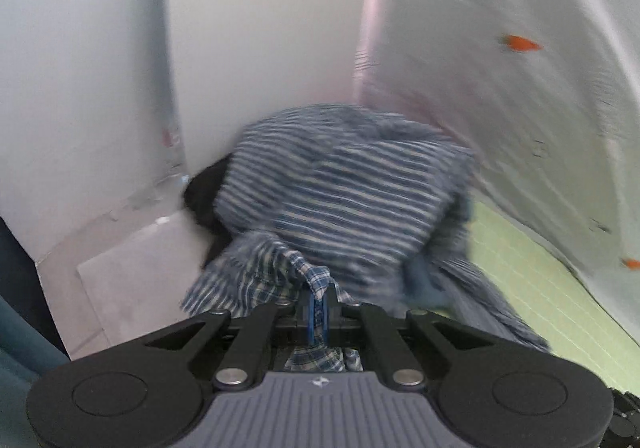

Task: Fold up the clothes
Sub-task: 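Lift the checked shirt with both grippers and pull it off the pile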

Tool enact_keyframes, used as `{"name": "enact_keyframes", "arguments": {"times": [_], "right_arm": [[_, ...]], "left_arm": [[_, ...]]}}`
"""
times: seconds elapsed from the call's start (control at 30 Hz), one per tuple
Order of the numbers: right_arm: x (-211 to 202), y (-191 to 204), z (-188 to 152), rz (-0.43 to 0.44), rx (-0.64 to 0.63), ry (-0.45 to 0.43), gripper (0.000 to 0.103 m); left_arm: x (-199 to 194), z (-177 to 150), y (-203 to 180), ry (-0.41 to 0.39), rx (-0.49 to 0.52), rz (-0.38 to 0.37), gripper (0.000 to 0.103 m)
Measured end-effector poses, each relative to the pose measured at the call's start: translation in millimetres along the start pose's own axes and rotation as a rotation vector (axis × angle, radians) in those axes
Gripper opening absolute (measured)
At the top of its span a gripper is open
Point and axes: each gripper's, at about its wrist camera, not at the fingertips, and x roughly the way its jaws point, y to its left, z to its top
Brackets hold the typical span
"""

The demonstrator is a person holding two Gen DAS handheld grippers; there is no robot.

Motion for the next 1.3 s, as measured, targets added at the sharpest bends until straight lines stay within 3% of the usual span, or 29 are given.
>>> {"name": "enact_keyframes", "arguments": {"times": [0.13,0.3,0.47,0.57,0.6,0.63,0.7,0.73,0.77,0.8,1.03,1.2,1.3], "right_arm": [[33.7,41.4,28.9,0.029,-0.078,0.013,0.037],[77.3,88.5,54.5,0.089,-0.211,0.026,0.050],[117.9,114.2,64.6,0.159,-0.251,0.067,0.089],[131.5,121.9,63.0,0.105,-0.298,0.080,0.095],[132.7,116.8,61.9,0.125,-0.273,0.088,0.095],[133.9,111.5,60.8,0.146,-0.246,0.096,0.094],[136.1,101.0,58.6,0.188,-0.192,0.112,0.071],[137.3,95.7,57.5,0.209,-0.165,0.120,0.035],[134.1,93.1,53.8,0.194,-0.148,0.120,0.010],[130.3,89.5,51.4,0.170,-0.161,0.108,0.004],[76.8,37.5,24.0,0.041,-0.142,0.006,0.003],[20.8,1.9,-6.4,-0.029,-0.196,-0.089,0.003],[-7.7,-29.2,-27.8,-0.090,-0.160,-0.099,0.003]], "left_arm": [[35.4,10.9,24.7,0.064,-0.040,-0.001,0.004],[64.8,11.2,28.9,0.117,-0.060,-0.020,0.004],[80.2,10.6,29.9,0.158,-0.085,-0.048,0.004],[83.3,7.9,28.9,0.167,-0.091,-0.061,0.004],[81.6,7.5,27.0,0.162,-0.089,-0.067,0.004],[77.3,7.2,23.7,0.153,-0.085,-0.074,0.004],[68.8,6.7,17.0,0.135,-0.076,-0.089,0.003],[64.5,6.4,13.7,0.126,-0.071,-0.096,0.003],[59.1,6.0,9.4,0.115,-0.067,-0.107,0.003],[51.7,5.1,3.2,0.104,-0.062,-0.124,0.003],[-8.1,-14.0,-58.2,0.022,0.043,-0.243,0.003],[-54.9,-56.0,-114.7,0.026,0.121,-0.358,0.003],[-91.3,-87.8,-151.0,0.021,0.192,-0.415,0.003]]}}
